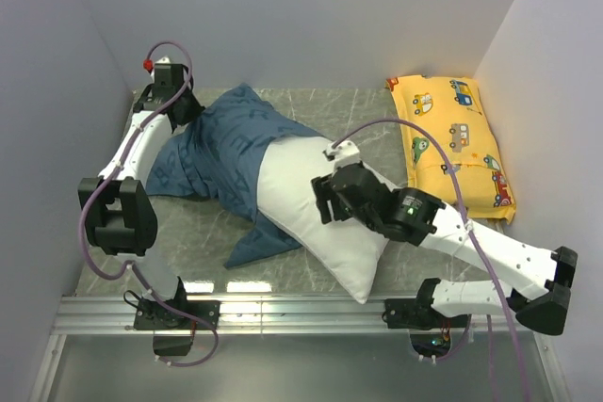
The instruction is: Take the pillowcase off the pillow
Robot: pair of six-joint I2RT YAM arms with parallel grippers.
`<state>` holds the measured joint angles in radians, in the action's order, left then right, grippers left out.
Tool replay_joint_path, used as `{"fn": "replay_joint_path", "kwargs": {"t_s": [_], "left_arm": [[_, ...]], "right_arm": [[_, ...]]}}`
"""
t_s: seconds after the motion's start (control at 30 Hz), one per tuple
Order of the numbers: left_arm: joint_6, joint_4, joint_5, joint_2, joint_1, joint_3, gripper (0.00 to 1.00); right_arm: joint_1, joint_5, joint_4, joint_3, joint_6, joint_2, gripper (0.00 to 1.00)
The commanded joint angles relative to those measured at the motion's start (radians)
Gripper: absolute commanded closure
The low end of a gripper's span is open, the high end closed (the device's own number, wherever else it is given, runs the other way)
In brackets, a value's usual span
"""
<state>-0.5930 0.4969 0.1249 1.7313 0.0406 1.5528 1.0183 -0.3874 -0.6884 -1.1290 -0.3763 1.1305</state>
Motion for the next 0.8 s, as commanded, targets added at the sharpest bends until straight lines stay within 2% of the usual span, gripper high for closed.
{"fn": "replay_joint_path", "kwargs": {"t_s": [0.0,0.17,0.27,0.43,0.5,0.57,0.6,0.63,0.67,0.7,0.73,0.77], "left_arm": [[0.027,-0.05,0.027,0.005,0.007,0.049,1.0],[0.036,-0.05,0.022,0.005,0.007,0.044,1.0],[0.039,-0.041,0.009,0.014,0.007,0.059,1.0],[0.047,-0.023,-0.011,0.022,0.008,0.082,1.0],[0.051,-0.02,-0.025,0.017,0.012,0.085,1.0],[0.053,-0.018,-0.047,-0.004,0.013,0.081,1.0],[0.055,-0.015,-0.059,-0.012,0.015,0.084,1.0],[0.056,-0.005,-0.067,-0.022,0.016,0.087,0.99],[0.061,0.005,-0.079,-0.039,0.024,0.102,0.96],[0.065,0.014,-0.082,-0.05,0.028,0.111,0.83],[0.071,0.035,-0.08,-0.076,0.034,0.133,0.74],[0.073,0.04,-0.073,-0.094,0.048,0.139,0.63]], "right_arm": [[0.113,-0.168,0.026,-0.103,0.097,0.034,0.23],[0.287,-0.332,0.023,-0.166,0.184,0.257,0.13],[0.324,-0.427,-0.005,-0.204,0.206,0.405,0.1],[0.312,-0.545,-0.049,-0.219,0.165,0.586,0.05],[0.284,-0.562,-0.063,-0.23,0.139,0.635,0.08],[0.263,-0.57,-0.077,-0.244,0.097,0.64,0.29],[0.253,-0.567,-0.08,-0.258,0.093,0.634,0.45],[0.244,-0.558,-0.08,-0.264,0.094,0.615,0.78],[0.243,-0.55,-0.08,-0.287,0.099,0.603,0.87],[0.243,-0.539,-0.082,-0.302,0.105,0.594,0.91],[0.238,-0.521,-0.085,-0.32,0.112,0.566,1.0],[0.236,-0.492,-0.089,-0.365,0.112,0.554,1.0]]}}
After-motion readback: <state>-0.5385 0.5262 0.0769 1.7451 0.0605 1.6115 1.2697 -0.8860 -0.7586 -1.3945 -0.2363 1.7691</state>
